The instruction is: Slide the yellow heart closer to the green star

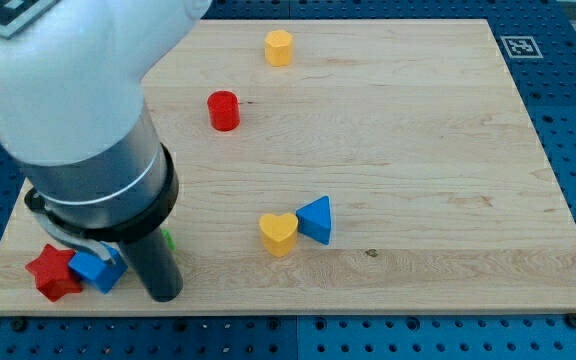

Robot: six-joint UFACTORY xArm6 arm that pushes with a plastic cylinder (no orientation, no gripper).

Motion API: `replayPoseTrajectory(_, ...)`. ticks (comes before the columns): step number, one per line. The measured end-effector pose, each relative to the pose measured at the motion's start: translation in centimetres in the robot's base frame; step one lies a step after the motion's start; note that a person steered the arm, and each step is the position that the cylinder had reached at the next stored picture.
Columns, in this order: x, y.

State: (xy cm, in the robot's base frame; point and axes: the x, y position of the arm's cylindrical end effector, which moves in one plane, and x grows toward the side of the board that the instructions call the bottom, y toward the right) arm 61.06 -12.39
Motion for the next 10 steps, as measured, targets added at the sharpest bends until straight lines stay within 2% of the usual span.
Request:
replayPoseTrajectory(3,0.8,-0.1)
replayPoseTrajectory(8,0.4,17.2)
replayPoseTrajectory(10,-2.3,17.9)
